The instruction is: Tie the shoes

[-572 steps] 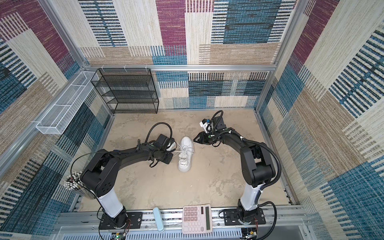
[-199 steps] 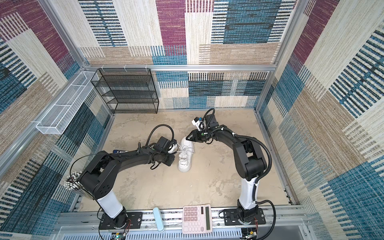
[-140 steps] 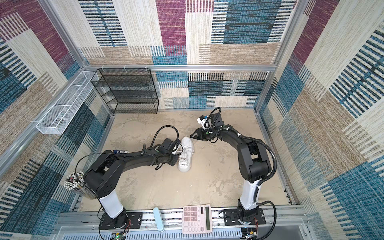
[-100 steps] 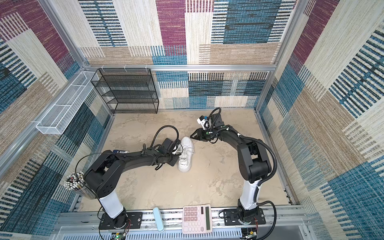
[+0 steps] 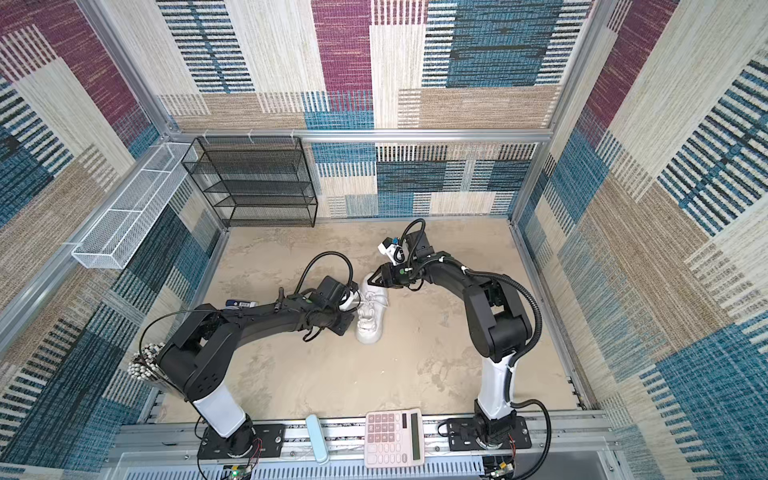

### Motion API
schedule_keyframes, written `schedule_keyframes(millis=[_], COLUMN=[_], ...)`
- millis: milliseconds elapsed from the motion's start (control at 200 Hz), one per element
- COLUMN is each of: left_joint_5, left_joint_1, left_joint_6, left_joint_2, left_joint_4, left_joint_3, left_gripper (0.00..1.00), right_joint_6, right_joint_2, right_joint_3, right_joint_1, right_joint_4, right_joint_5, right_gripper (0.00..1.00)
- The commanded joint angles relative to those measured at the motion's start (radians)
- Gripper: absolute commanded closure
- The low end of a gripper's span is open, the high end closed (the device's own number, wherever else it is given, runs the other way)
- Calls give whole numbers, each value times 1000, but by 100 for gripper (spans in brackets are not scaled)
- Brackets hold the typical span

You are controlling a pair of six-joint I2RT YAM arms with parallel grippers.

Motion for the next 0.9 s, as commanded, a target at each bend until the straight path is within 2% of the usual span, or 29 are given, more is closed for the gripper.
schedule_keyframes(millis=[0,426,721,896], left_joint_5=[51,122,157,190], left_joint_1=[19,50,80,98], left_joint_6=[-3,-23,-43,-56], left_joint_2=[-17,-15,-15,-1], left_joint_4=[28,35,53,60], left_joint_3=[-3,0,-1,12], left_gripper=[100,100,100,100], right_joint_6=[-22,-58,-45,-47], right_joint_2=[17,74,124,121], right_joint_3=[18,53,62,55], right_joint_1=[13,63,68,69], right_joint_4=[-3,-21,31,61], right_joint_5=[-19,-31,-94,-147], right_gripper=[56,57,58,68])
